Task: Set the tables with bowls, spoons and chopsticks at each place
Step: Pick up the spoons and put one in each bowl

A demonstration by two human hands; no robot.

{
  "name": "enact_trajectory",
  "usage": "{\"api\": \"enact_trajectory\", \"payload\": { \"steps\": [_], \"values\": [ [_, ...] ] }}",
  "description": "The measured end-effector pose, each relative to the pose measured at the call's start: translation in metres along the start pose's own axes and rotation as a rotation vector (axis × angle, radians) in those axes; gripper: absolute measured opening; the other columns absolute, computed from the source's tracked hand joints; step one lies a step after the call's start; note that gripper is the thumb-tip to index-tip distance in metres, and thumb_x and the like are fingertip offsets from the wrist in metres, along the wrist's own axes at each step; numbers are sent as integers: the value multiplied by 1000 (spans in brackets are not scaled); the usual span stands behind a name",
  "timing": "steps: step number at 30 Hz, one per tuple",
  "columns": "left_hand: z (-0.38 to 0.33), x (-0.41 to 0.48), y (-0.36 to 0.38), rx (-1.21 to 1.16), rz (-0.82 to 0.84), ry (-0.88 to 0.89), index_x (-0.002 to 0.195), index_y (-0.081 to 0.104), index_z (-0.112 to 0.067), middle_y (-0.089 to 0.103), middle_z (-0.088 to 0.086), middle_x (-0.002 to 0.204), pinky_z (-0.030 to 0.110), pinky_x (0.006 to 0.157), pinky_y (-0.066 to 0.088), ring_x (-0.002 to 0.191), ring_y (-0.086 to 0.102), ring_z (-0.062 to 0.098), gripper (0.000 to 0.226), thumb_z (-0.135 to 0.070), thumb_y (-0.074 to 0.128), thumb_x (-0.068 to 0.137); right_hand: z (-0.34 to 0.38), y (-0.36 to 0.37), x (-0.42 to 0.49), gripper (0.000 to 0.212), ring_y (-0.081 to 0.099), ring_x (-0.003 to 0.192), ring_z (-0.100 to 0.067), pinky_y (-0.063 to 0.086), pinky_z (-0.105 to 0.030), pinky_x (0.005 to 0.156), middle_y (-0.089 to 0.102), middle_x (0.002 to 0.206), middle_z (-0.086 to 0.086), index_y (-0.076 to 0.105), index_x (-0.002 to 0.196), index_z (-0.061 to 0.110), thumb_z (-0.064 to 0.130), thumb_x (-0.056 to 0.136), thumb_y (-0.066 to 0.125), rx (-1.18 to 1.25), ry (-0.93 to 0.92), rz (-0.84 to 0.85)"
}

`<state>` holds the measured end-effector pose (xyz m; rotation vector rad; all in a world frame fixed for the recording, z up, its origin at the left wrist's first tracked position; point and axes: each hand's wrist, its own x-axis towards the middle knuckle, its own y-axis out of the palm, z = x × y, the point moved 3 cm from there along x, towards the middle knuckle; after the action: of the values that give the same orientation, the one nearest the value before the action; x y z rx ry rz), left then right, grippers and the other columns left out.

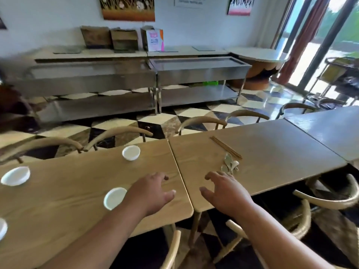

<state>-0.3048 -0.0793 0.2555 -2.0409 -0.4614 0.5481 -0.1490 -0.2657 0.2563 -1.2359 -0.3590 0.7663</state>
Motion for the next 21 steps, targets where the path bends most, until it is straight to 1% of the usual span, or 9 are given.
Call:
{"api": "enact_trajectory", "payload": {
  "steps": [4,7,9,11,14,17,19,21],
  "values": [
    [-7,51,13,2,62,41,142,58,-33,62,-9,144,35,101,52,128,62,17,58,-62,65,92,-21,1,32,50,56,132,-17,51,-33,98,62,139,9,59,138,35,61,96,59,-7,83,42],
    [-18,95,30,3,109,56,140,58,-34,63,-8,143,35,98,53,125,64,19,58,-64,64,91,-51,-1,54,48,55,132,-17,52,-35,99,62,139,9,59,138,37,61,97,58,-37,167,51],
    [-30,123,45,10,158,68,140,58,-33,63,-6,142,36,96,54,125,64,21,58,-64,62,91,-75,-3,68,47,55,132,-16,53,-36,97,62,138,10,60,137,37,61,97,58,-41,236,53],
    [-48,145,62,14,206,99,141,57,-32,62,-4,143,36,97,53,126,62,21,58,-63,62,92,-98,-3,80,46,56,131,-16,55,-36,95,62,138,11,61,136,38,61,96,58,-27,293,65],
    [-74,175,89,15,269,114,145,55,-30,60,-5,146,36,100,51,129,60,21,59,-61,61,94,-130,2,101,44,58,128,-17,54,-36,97,64,134,10,62,134,36,59,96,59,1,351,86],
    [-94,212,122,22,317,104,144,55,-31,61,-5,146,38,101,53,129,60,21,60,-62,59,92,-170,14,138,44,62,120,-18,55,-37,93,67,128,8,65,130,34,59,95,59,54,410,99],
    [-106,243,148,30,345,62,144,55,-31,60,-5,147,37,99,52,129,60,21,60,-62,58,93,-203,29,173,44,66,112,-19,56,-37,88,69,124,7,66,128,34,60,93,60,118,466,117],
    [-113,262,166,28,368,13,144,56,-31,60,-5,147,36,97,51,128,60,21,58,-61,58,95,-226,41,201,43,67,99,-18,55,-35,75,70,111,8,67,126,32,59,93,59,173,518,139]
  ]
}}
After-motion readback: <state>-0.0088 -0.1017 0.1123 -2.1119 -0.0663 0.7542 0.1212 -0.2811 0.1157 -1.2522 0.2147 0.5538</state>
